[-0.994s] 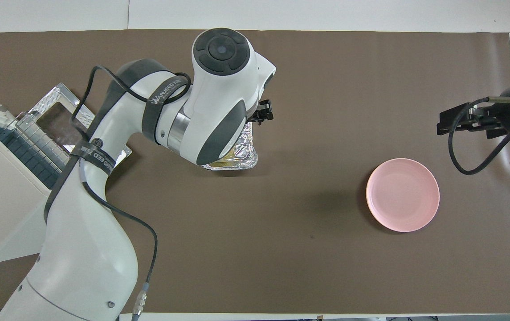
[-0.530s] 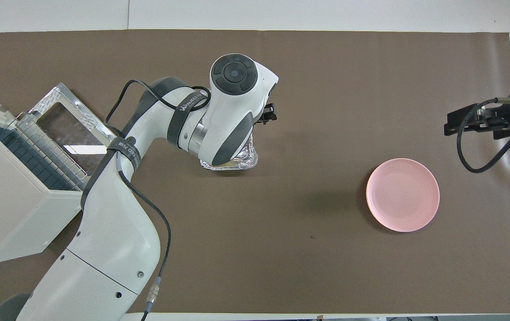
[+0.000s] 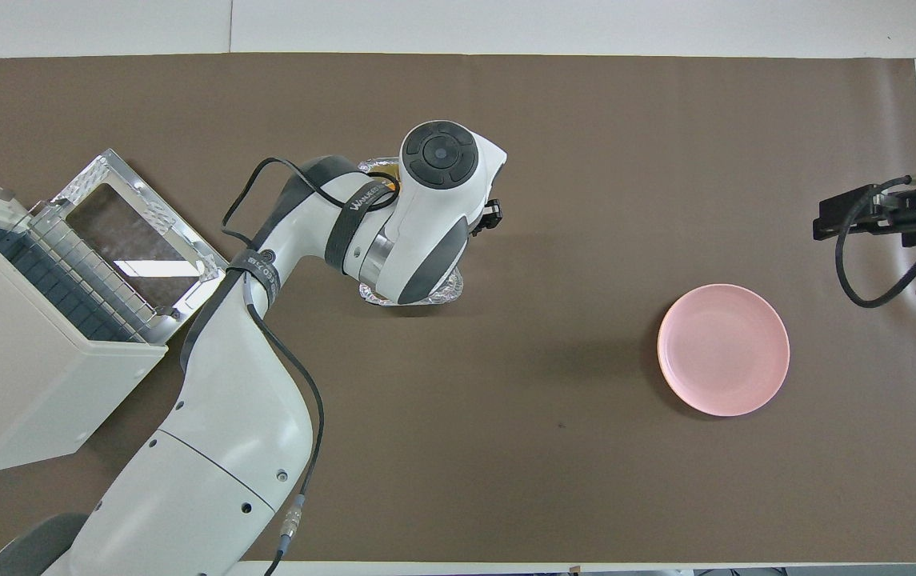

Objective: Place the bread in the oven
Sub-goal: 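Grasp the foil tray rim with the left gripper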

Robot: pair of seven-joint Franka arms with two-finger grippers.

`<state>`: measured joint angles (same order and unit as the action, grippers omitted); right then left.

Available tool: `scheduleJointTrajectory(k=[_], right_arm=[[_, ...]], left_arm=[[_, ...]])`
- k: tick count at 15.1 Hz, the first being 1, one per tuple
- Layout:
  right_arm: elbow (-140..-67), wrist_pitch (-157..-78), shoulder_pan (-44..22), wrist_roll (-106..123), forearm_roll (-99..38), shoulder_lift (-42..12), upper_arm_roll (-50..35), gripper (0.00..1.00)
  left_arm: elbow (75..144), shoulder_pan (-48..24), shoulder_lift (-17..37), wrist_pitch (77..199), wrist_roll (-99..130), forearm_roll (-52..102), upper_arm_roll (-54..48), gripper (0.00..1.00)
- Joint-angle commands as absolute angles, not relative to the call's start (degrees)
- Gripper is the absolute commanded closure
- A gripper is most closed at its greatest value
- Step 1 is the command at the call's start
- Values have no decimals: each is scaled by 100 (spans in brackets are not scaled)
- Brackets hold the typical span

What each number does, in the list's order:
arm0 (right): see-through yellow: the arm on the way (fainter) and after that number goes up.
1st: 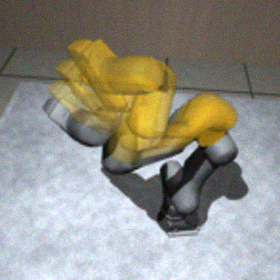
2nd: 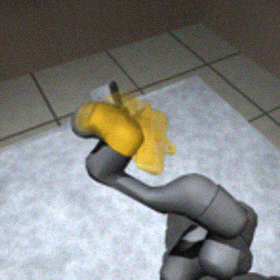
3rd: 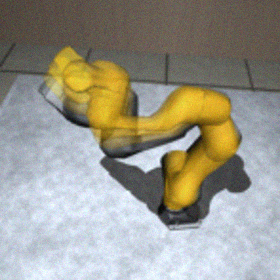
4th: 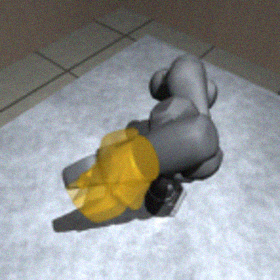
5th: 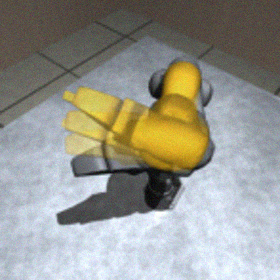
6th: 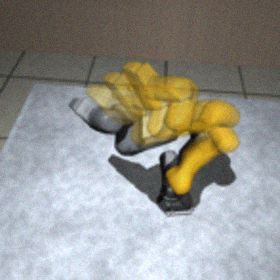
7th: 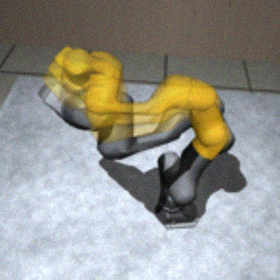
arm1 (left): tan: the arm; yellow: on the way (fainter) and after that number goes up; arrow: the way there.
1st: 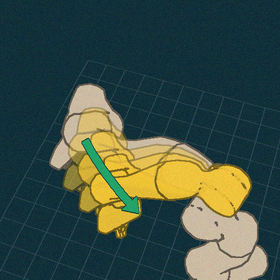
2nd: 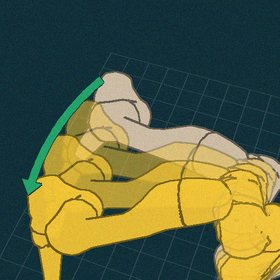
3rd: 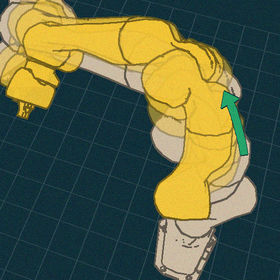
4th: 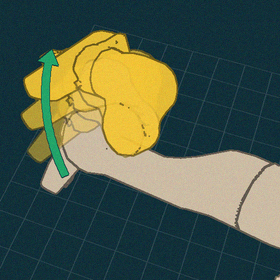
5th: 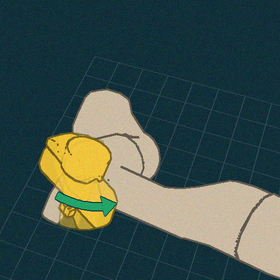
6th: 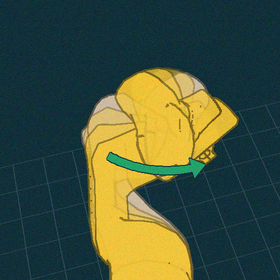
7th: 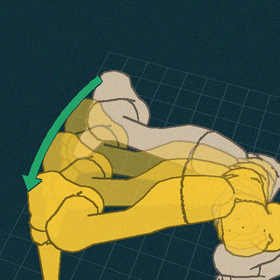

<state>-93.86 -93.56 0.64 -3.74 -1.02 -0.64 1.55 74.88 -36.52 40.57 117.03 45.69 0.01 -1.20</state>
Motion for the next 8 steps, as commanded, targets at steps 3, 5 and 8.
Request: scheduleJointTrajectory(k=[3,5,8], right_arm=[[-9229,-8904,149,-220,141,-140,167,0],[-9237,-8790,167,-220,132,-123,158,0],[-9237,-8780,167,-211,149,-123,167,0]], left_arm=[[7664,-3691,3990,11813,4799,-114,-79,100],[7638,-3674,3981,11812,4913,-97,-79,100],[7559,-3630,3973,11716,4957,-27,-79,100]])
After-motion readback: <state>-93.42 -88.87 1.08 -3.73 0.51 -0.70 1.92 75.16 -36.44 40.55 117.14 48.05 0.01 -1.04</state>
